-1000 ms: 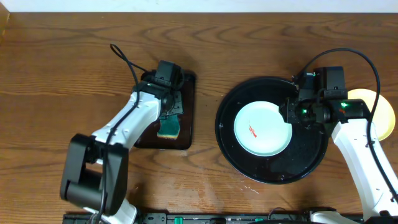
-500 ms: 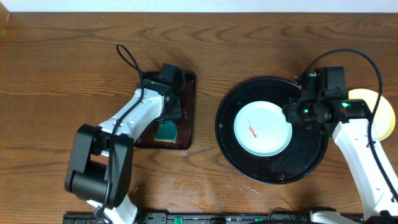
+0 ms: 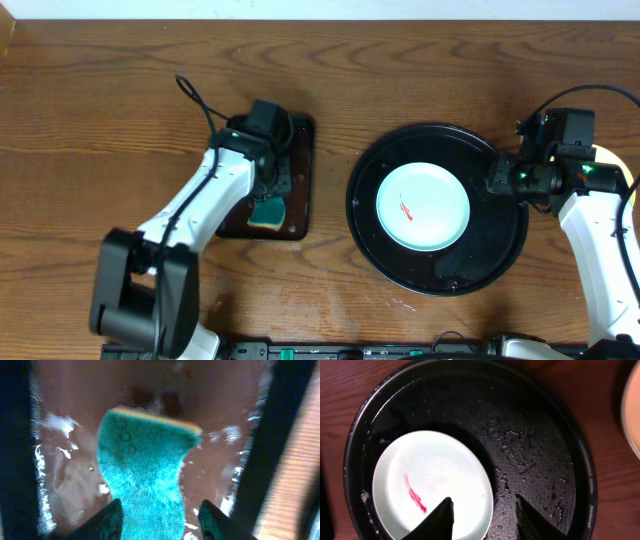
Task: Clean dirty plates on tray and stack at the side
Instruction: 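Grasp the green sponge from the small tray with the left gripper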
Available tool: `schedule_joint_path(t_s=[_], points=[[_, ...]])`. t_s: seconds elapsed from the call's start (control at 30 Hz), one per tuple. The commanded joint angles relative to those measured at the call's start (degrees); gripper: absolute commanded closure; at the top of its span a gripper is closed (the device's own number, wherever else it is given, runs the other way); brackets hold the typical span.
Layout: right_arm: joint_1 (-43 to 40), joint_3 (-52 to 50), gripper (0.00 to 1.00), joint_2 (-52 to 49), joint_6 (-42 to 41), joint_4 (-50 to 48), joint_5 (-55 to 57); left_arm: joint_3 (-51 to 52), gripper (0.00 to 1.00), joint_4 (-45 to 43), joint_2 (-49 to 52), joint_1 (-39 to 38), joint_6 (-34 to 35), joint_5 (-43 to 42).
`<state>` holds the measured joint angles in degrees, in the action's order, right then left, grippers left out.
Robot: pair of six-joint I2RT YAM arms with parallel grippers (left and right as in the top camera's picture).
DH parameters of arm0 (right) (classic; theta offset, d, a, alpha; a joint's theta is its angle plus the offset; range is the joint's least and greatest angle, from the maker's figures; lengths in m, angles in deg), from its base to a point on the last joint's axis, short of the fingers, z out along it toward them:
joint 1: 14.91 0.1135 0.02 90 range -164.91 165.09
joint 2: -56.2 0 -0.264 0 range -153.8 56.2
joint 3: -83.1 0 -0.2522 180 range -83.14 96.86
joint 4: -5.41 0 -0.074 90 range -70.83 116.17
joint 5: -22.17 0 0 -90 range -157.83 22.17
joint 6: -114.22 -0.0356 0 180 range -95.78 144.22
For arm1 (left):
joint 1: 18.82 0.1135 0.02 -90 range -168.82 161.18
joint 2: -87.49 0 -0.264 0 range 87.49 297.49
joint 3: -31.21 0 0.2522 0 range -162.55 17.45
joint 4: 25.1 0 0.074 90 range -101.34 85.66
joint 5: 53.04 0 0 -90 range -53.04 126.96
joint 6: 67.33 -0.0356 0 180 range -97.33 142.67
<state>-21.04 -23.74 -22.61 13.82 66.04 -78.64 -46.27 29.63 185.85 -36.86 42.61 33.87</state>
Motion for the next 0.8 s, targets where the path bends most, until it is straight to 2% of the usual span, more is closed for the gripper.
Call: schedule_joint_path(t_s=[0.0,0.17,0.27,0.43,0.67,0.77], points=[[-0.4,-0.2,0.62,-0.1,1.3,0.1,-1.7,3.7,0.59,-2.0,4.0,0.2,1.7,-0.4],[-0.2,-0.6,0.61,-0.1,1.4,0.0,-1.7,3.8,0.92,-3.6,6.0,0.3,1.7,-0.6],[0.2,-1.8,0.6,-0.2,3.1,-0.5,-1.7,2.1,0.92,-2.5,5.8,0.2,1.4,-0.6],[0.2,-5.4,0.62,-0.6,3.2,-5.6,-1.8,-4.5,0.93,4.1,4.4,0.2,-1.4,-0.6],[0.2,-12.8,0.64,-1.0,8.4,-15.6,-9.0,-13.2,0.93,10.8,0.1,0.2,-1.6,-1.4],[0.2,-15.1,0.73,-1.1,8.8,-18.7,-8.6,-14.3,0.93,11.3,-2.0,0.2,-1.6,-4.1]])
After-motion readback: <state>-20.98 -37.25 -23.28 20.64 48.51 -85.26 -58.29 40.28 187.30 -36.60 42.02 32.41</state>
